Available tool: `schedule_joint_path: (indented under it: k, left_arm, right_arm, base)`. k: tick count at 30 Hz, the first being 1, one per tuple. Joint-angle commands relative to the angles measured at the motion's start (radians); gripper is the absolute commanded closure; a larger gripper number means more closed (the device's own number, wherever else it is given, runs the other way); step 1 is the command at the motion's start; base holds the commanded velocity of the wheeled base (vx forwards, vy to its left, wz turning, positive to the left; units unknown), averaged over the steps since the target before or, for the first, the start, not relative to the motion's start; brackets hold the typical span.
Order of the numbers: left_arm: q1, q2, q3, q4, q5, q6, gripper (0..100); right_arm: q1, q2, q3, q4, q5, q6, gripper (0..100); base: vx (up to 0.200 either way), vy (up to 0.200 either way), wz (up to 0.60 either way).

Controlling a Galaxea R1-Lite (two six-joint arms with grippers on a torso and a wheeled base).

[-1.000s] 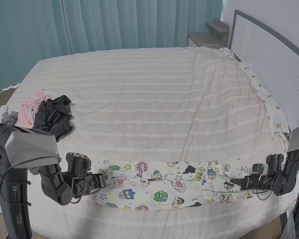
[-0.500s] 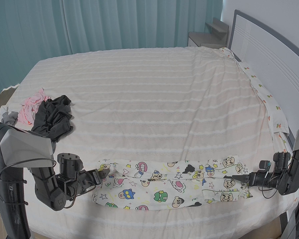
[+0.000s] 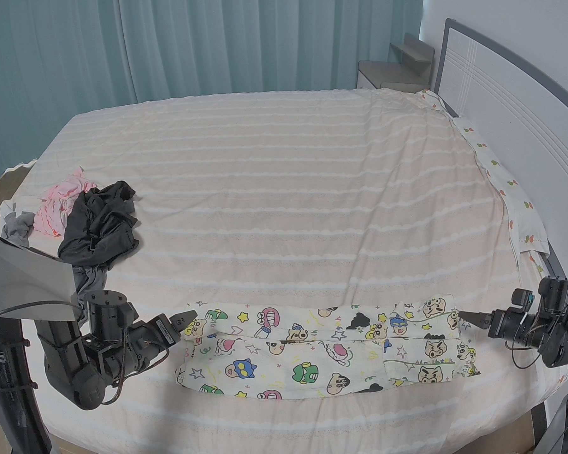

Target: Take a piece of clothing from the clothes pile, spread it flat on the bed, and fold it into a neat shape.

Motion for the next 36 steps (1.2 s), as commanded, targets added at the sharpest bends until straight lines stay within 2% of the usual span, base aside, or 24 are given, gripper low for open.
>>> schedule_joint_path:
  k: [1,4,5,8,13,21,22,29,33,36]
  left_arm:
    - [0.005,-0.075,0.073,-0.039,-0.057,-0.078,0]
    - [0.002,-0.096,0.115,-0.068,-0.099,-0.129,0]
    - [-0.001,-0.098,0.149,-0.097,-0.122,-0.156,0]
    - [-0.003,-0.075,0.192,-0.139,-0.14,-0.175,0]
    - [-0.003,-0.052,0.201,-0.142,-0.151,-0.224,0]
    - [-0.006,-0.048,0.218,-0.142,-0.151,-0.224,0]
    - [-0.006,-0.048,0.221,-0.142,-0.151,-0.224,0]
    - [-0.018,-0.05,0.225,-0.142,-0.151,-0.224,0]
    - [-0.027,-0.053,0.23,-0.142,-0.151,-0.224,0]
    - [-0.027,-0.055,0.233,-0.143,-0.151,-0.224,0]
  right_arm:
    - [0.057,-0.035,-0.081,0.035,-0.013,0.019,0]
    - [0.088,-0.028,-0.14,0.107,-0.016,0.022,0]
    - [0.111,-0.023,-0.192,0.187,-0.022,0.022,0]
    - [0.143,-0.005,-0.281,0.289,-0.065,0.022,0]
    - [0.178,0.028,-0.344,0.331,-0.09,0.02,0]
    - [0.22,0.06,-0.39,0.417,-0.11,0.016,0]
    - [0.218,0.061,-0.391,0.418,-0.11,0.016,100]
    - [0.207,0.046,-0.37,0.394,-0.113,0.003,100]
    - [0.2,0.044,-0.35,0.289,-0.111,0.003,100]
    - [0.2,0.046,-0.338,0.265,-0.113,0.002,100]
  base:
    - [0.0,0.0,0.0]
    - [0.0,0.0,0.0]
    - [0.0,0.0,0.0]
    - [0.0,0.0,0.0]
    - [0.0,0.0,0.0]
    - [0.0,0.0,0.0]
    - [0.0,0.0,0.0]
    - [0.0,0.0,0.0]
    - [0.0,0.0,0.0]
    - [0.0,0.0,0.0]
